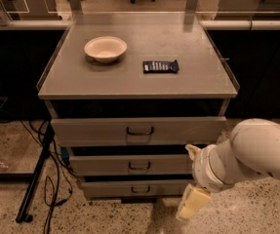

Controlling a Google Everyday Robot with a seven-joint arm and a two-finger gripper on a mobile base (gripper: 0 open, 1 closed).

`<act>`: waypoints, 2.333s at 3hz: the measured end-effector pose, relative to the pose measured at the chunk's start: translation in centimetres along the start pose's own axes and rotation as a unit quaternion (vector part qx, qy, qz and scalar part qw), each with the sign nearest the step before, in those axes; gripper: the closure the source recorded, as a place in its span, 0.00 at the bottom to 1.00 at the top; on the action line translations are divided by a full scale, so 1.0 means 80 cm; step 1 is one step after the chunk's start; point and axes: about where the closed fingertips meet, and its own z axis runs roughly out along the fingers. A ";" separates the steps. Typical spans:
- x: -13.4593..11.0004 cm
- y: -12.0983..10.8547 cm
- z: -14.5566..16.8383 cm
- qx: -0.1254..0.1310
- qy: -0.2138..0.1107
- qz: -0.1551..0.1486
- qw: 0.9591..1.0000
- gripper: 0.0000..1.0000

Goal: Open middle drawer

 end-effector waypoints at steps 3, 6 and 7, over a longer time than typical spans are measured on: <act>0.096 -0.078 0.101 -0.017 -0.068 0.030 0.997 0.00; 0.062 -0.082 0.219 -0.039 -0.084 0.014 0.996 0.00; 0.061 -0.084 0.254 -0.032 -0.084 0.011 0.996 0.00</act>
Offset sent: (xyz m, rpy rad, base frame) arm 0.0706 -0.0645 -0.0982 0.1823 -0.0012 -0.0323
